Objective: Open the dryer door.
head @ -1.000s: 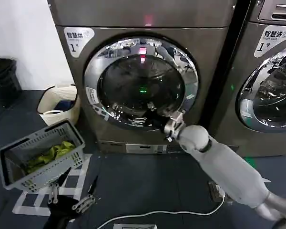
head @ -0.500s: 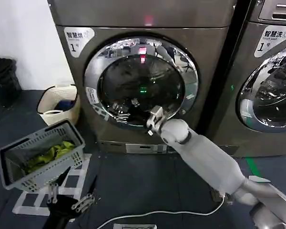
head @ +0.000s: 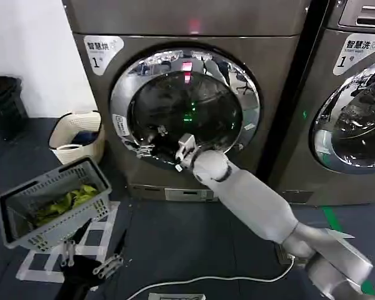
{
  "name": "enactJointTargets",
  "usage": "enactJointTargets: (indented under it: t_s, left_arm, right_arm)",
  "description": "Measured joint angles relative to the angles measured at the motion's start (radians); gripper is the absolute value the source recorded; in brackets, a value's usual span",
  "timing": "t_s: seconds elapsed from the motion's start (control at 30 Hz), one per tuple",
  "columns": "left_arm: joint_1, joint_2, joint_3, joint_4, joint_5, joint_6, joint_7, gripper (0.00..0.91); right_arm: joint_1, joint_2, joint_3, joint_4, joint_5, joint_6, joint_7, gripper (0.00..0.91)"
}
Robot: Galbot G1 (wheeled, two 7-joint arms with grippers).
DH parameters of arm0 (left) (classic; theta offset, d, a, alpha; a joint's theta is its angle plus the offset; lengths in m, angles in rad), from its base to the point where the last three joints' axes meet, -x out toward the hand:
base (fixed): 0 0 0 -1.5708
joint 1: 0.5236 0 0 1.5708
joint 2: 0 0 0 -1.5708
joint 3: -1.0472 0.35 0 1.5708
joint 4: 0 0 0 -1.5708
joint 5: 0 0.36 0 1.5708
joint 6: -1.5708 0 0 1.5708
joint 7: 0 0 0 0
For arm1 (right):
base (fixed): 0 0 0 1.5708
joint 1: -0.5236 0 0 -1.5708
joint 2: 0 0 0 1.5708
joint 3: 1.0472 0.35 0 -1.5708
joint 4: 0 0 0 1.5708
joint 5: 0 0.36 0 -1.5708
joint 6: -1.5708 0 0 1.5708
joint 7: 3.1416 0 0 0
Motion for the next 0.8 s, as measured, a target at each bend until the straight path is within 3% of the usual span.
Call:
enactJointTargets:
  t_s: [0.8]
  left_arm:
    - [0.007, -0.005, -0.004, -0.010, -0.001, -0.001, 0.001, 0.907]
  right_arm:
    - [0.065, 0.093, -0.036, -0.138, -0.013, 0.005, -0.026, 0.907]
